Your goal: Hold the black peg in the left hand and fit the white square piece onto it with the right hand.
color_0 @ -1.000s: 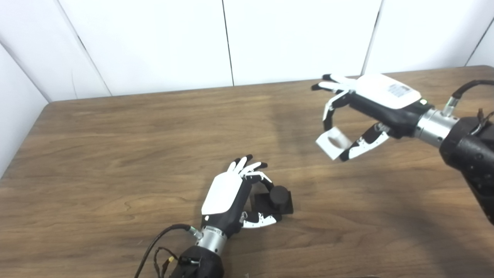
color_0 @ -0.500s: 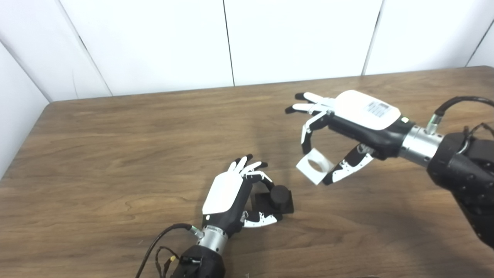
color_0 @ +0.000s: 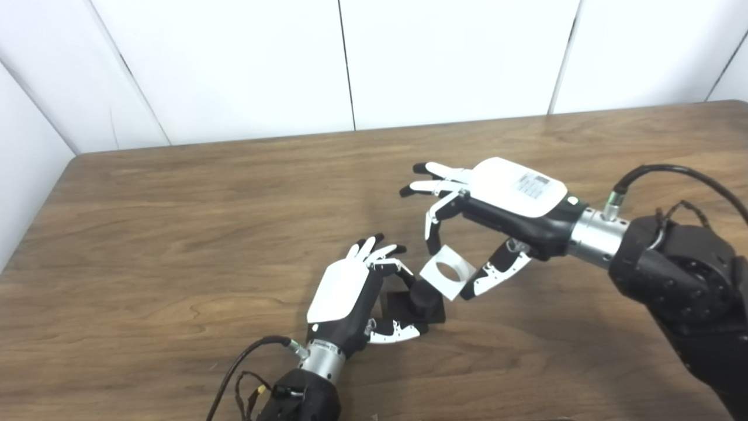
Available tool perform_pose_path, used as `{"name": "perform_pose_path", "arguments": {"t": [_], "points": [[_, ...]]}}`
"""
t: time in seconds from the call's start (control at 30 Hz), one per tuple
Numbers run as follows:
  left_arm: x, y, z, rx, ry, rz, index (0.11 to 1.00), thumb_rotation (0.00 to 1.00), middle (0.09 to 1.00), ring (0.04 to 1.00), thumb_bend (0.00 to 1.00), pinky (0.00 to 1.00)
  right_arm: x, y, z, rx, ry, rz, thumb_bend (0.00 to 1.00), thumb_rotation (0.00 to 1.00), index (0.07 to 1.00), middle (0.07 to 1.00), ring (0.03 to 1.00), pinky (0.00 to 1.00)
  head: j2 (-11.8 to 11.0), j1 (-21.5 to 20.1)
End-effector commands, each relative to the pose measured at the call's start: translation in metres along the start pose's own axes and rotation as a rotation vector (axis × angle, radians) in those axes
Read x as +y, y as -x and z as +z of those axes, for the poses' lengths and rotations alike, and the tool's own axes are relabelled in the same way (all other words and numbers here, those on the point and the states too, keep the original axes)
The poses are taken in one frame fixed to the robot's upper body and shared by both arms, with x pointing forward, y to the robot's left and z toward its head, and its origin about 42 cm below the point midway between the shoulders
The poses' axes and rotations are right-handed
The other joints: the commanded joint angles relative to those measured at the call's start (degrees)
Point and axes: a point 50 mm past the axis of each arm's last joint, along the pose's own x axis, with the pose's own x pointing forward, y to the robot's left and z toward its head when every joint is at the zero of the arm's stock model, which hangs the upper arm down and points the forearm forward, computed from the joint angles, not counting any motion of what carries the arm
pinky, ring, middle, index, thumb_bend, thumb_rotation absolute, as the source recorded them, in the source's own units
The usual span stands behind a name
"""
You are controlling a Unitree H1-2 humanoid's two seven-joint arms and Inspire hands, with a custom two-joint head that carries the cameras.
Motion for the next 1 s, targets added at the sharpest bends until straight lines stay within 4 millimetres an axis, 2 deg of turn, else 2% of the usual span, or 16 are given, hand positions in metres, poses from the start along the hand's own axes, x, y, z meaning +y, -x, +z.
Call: {"name": "perform_pose_path", "arguments": {"t": [0.0, 0.3, 0.5, 0.7, 0.97], "points": [[0.004, -0.003, -0.002, 0.002, -0.021, 0.006, 0.487, 0.08, 0.873, 0.989, 0.51, 1.0, -0.014, -0.006, 0.005, -0.025, 0.059, -0.054, 0.53, 0.14, 0.49, 0.919, 1.0, 0.95, 0.1, 0.1], [0.003, -0.003, 0.0, 0.0, -0.018, 0.008, 0.487, 0.08, 0.871, 0.991, 0.51, 1.0, -0.005, -0.015, 0.013, -0.036, 0.177, -0.021, 0.52, 0.13, 0.49, 0.933, 1.0, 0.98, 0.1, -0.1], [0.001, -0.005, 0.001, 0.0, -0.014, 0.006, 0.487, 0.08, 0.868, 0.992, 0.51, 1.0, -0.003, -0.018, 0.017, -0.053, 0.271, -0.01, 0.52, 0.13, 0.49, 0.933, 1.0, 0.96, 0.1, 0.1], [0.001, -0.006, 0.003, -0.002, -0.018, 0.004, 0.487, 0.08, 0.869, 0.989, 0.51, 1.0, -0.002, -0.022, 0.02, -0.063, 0.306, 0.028, 0.52, 0.13, 0.489, 0.941, 1.0, 0.98, 0.1, 0.1], [0.0, -0.007, 0.004, -0.004, -0.013, 0.008, 0.487, 0.07, 0.866, 0.987, 0.51, 1.0, 0.002, -0.027, 0.021, -0.084, 0.314, 0.044, 0.52, 0.13, 0.49, 0.936, 1.0, 0.97, 0.3, 0.3]]}}
